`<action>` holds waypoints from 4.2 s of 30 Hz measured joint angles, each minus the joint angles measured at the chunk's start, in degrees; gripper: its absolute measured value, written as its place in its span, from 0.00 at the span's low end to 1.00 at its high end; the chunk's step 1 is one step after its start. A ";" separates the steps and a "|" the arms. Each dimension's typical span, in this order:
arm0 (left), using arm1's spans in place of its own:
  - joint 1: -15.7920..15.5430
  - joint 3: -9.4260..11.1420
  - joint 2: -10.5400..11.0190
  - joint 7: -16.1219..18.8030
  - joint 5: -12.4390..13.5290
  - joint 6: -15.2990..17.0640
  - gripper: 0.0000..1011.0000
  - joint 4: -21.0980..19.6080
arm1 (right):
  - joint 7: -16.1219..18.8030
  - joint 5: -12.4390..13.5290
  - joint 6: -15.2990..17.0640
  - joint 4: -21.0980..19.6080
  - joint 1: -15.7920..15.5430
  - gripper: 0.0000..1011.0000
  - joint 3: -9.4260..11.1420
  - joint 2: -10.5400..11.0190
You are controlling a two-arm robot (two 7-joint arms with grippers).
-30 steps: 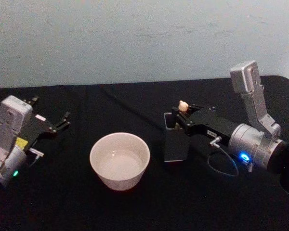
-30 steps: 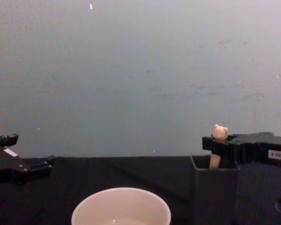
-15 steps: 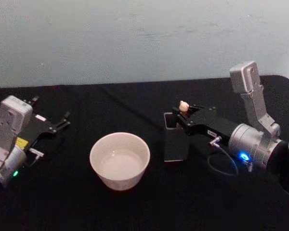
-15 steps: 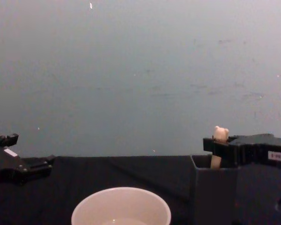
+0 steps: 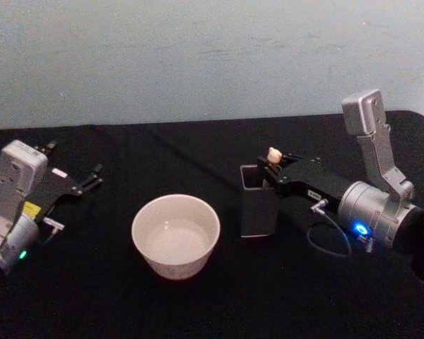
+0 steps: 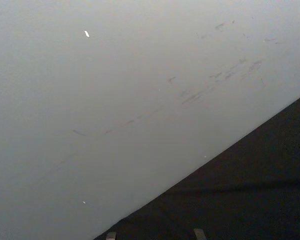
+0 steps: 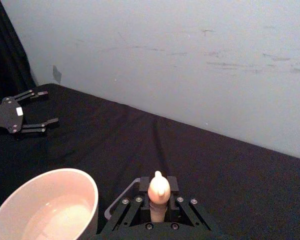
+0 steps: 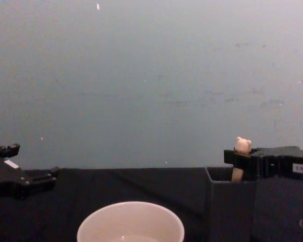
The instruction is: Pick up the stirring spoon with one hand, stir inside the cup, then place it back in its original position.
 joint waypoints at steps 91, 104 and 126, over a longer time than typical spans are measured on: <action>0.00 0.00 0.00 0.00 0.00 0.00 0.99 0.00 | -4.35 -0.13 -6.38 0.25 -0.76 0.99 3.60 -2.80; 0.00 0.00 0.00 0.00 0.00 0.00 0.99 0.00 | -12.08 -7.07 -15.58 0.73 -3.53 0.99 8.21 -6.24; 0.00 0.00 0.00 0.00 0.00 0.00 0.99 0.00 | -15.05 -15.33 -16.32 11.39 -3.85 0.99 9.34 -9.49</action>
